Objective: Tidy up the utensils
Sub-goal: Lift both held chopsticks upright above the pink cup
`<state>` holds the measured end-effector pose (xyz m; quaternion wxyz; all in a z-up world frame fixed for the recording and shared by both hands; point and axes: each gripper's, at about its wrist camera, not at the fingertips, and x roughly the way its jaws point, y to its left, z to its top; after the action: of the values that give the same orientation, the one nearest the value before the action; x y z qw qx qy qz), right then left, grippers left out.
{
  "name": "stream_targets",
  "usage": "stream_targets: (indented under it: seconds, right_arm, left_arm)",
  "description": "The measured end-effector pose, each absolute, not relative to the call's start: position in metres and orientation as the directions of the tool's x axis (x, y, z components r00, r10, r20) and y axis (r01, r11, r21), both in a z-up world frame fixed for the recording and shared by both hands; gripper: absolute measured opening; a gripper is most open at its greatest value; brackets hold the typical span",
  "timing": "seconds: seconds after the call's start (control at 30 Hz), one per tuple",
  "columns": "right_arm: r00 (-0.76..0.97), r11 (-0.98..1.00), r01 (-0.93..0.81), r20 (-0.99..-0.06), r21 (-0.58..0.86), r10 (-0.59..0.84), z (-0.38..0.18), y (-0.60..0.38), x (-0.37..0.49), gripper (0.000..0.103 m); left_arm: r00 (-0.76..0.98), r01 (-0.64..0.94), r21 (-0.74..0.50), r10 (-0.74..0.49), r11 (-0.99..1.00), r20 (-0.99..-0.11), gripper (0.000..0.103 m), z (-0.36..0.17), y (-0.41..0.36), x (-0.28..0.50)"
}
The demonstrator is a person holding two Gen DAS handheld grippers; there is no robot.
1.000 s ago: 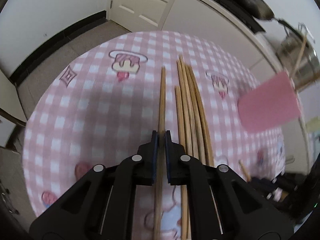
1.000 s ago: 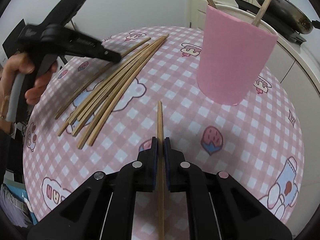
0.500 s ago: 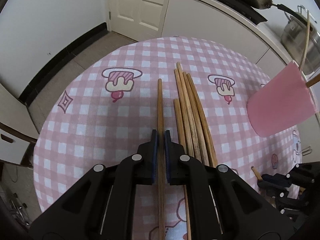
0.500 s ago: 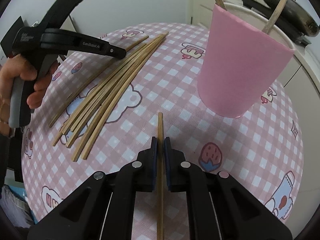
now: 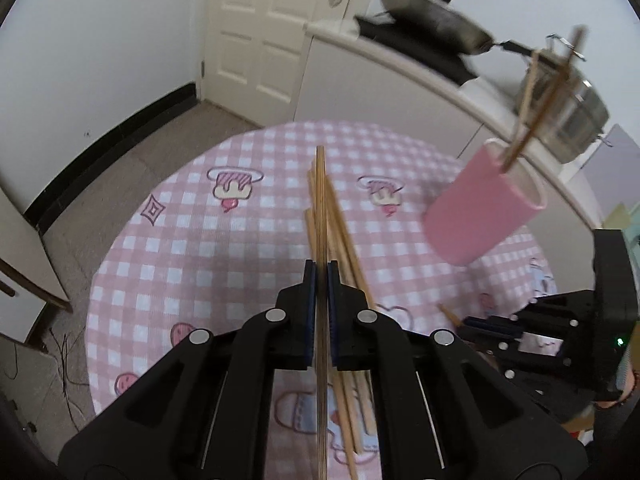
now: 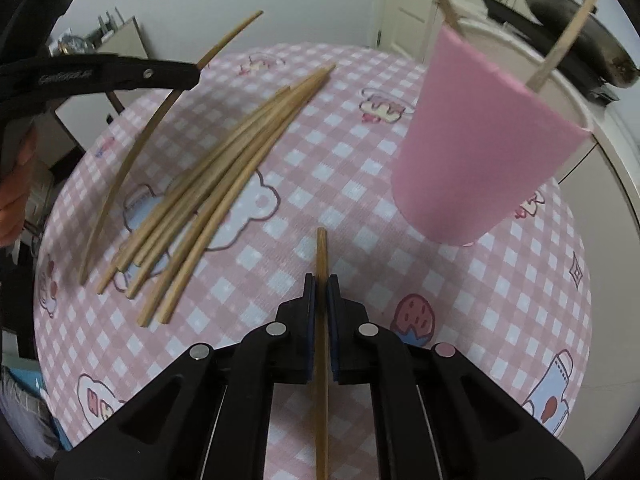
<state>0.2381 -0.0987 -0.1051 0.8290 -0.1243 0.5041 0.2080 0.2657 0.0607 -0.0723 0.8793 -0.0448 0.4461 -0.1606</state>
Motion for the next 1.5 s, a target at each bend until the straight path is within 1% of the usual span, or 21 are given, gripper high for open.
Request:
stream_targets:
  seconds: [0.13,0.33,0.43,0.6,0.83,1.0,1.17,1.37,1.5]
  right_arm:
    - [0.483,0.889,-0.458,-0.834,0.019,0.267,-0.079,-0.108,0.225,0.004]
    - [0.625,0.892,-0.451,-0.705,0.023,0.334,-0.018,-0.120,0.198,0.004]
    - [0.666,0.893,-0.450,-0.656,0.026,0.355,0.001,-0.126,0.186,0.004]
    - [0.704,0.894,-0.446,-0.605,0.030,0.371,0.018,-0.139,0.167,0.004]
    - [0.788,0.915,-0.403,-0.495,0.038,0.368,0.046,-0.162,0.149,0.004]
    - [0.843,0.937,-0.345,-0.419,0.063,0.339,0.059,-0.176,0.145,0.004]
    - [0.892,0.947,-0.308,-0.319,0.087,0.319,0.078,-0.189,0.143,0.004]
    - [0.928,0.956,-0.272,-0.230,0.113,0.292,0.105,-0.203,0.152,0.004]
    - [0.953,0.965,-0.241,-0.163,0.101,0.255,0.121,-0.211,0.155,0.004]
  left_arm:
    - [0.596,0.282,-0.232,-0.360,0.931,-0.717,0.005,-0.048,0.059,0.244]
    - [0.661,0.347,-0.218,-0.403,0.912,-0.633,0.005,-0.007,0.048,0.212]
    - [0.680,0.370,-0.198,-0.409,0.908,-0.608,0.005,0.006,0.042,0.200]
    - [0.699,0.412,-0.180,-0.436,0.893,-0.567,0.005,0.027,0.030,0.179]
    - [0.732,0.455,-0.166,-0.473,0.875,-0.491,0.005,0.055,0.015,0.158]
    - [0.748,0.480,-0.192,-0.514,0.856,-0.421,0.005,0.065,0.000,0.161]
    - [0.797,0.468,-0.182,-0.502,0.865,-0.335,0.005,0.075,-0.017,0.170]
    - [0.831,0.476,-0.189,-0.509,0.859,-0.224,0.005,0.091,-0.033,0.173]
    - [0.853,0.460,-0.199,-0.493,0.865,-0.172,0.006,0.101,-0.039,0.181]
